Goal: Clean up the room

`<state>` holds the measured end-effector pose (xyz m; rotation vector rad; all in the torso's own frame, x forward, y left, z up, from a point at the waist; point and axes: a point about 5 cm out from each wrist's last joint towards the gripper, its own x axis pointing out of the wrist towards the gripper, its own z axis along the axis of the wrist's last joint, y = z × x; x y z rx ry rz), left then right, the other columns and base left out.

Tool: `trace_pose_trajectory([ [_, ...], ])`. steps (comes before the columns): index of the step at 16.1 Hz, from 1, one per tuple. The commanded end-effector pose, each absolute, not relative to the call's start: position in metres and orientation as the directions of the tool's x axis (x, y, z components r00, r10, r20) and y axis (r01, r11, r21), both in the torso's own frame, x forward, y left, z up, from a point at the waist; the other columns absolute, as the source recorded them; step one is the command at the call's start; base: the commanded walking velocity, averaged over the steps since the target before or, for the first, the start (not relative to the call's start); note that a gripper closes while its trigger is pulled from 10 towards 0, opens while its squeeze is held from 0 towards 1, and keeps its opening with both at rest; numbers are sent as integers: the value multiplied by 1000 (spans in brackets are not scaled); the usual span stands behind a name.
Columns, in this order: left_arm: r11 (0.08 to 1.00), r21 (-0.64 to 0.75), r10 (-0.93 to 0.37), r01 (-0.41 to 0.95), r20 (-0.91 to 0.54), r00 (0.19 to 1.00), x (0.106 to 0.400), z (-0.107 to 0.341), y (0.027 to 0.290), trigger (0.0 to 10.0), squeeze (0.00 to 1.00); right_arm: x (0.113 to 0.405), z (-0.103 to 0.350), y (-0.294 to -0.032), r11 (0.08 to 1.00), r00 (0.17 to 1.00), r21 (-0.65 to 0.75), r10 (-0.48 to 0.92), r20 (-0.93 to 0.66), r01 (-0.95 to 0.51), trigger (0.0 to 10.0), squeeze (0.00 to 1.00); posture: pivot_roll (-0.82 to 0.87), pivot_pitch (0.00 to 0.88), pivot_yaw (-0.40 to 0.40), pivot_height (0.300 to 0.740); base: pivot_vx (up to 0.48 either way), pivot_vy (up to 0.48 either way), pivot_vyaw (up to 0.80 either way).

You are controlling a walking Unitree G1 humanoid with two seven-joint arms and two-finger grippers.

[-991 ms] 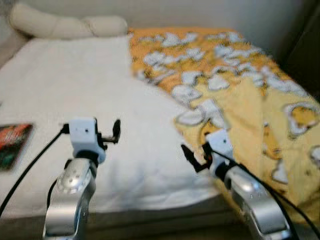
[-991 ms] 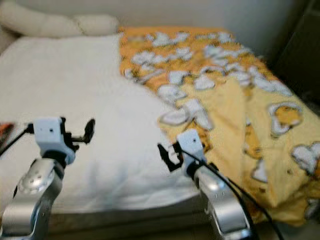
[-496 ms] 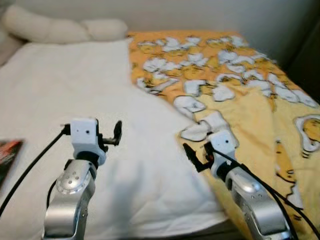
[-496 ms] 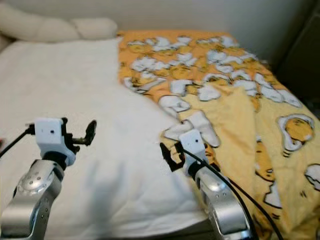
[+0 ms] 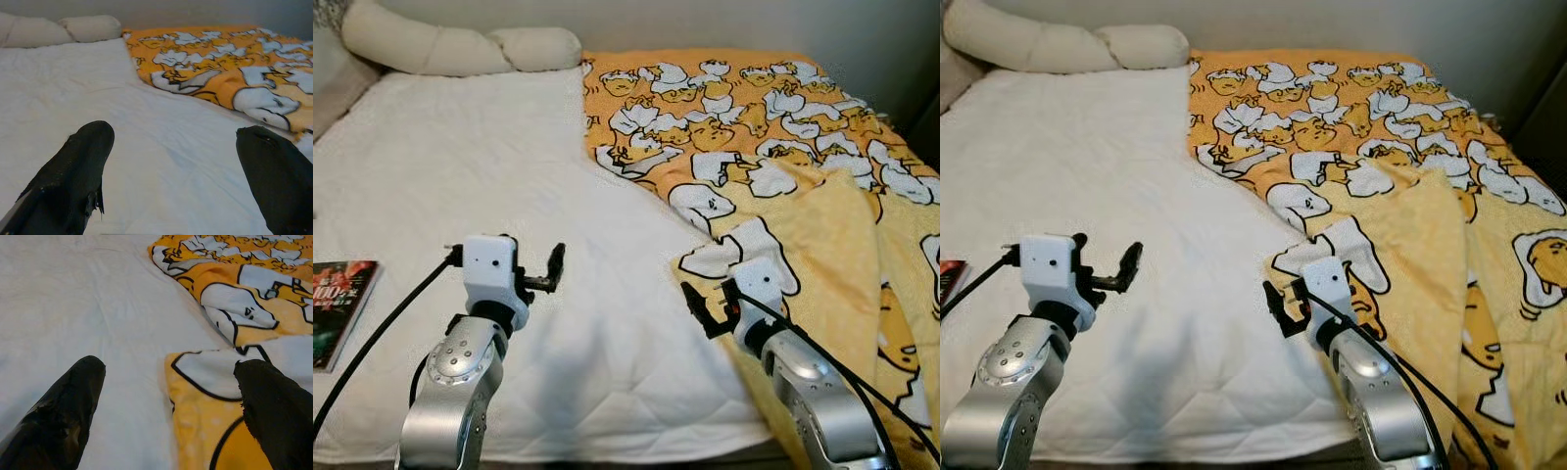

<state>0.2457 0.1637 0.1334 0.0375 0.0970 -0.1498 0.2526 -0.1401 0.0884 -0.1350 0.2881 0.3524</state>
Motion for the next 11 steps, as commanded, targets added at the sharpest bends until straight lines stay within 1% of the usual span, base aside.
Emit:
trace_pose_trajectory([
  [1,979,42,-194,200,-109,975,245,136,161,10000,8,261,86,-147,937,894,-87,292,-338,-339,10000,1000,-35,46,19,740,0,0,0],
  [3,941,85,-312,327,-151,938,247,135,158,10000,0,282,80,-150,925,869,-116,290,-401,-362,10000,1000,-28,58,25,740,0,0,0],
  [5,885,83,-437,458,-192,879,247,139,157,10000,0,310,73,-152,902,836,-170,279,-473,-397,10000,1000,-12,86,30,740,0,0,0],
  [6,873,81,-458,481,-201,866,247,140,157,10000,0,315,73,-151,898,827,-167,285,-485,-407,10000,1000,-10,90,31,740,0,0,0],
  [8,818,104,-535,566,-227,814,247,149,159,10000,0,340,72,-150,894,804,-166,276,-526,-415,10000,1000,17,155,34,740,0,0,0],
  [9,788,100,-574,608,-236,784,245,155,160,10000,0,347,70,-152,889,786,-188,250,-566,-418,10000,1000,20,178,38,740,0,0,0],
  [10,758,82,-614,647,-243,751,242,160,159,10000,0,352,68,-154,879,773,-226,215,-597,-419,10000,0,22,198,38,740,0,0,0],
  [11,745,76,-630,662,-245,737,240,162,158,10000,0,353,68,-154,872,766,-237,211,-607,-427,10000,0,23,212,38,740,0,0,0],
])
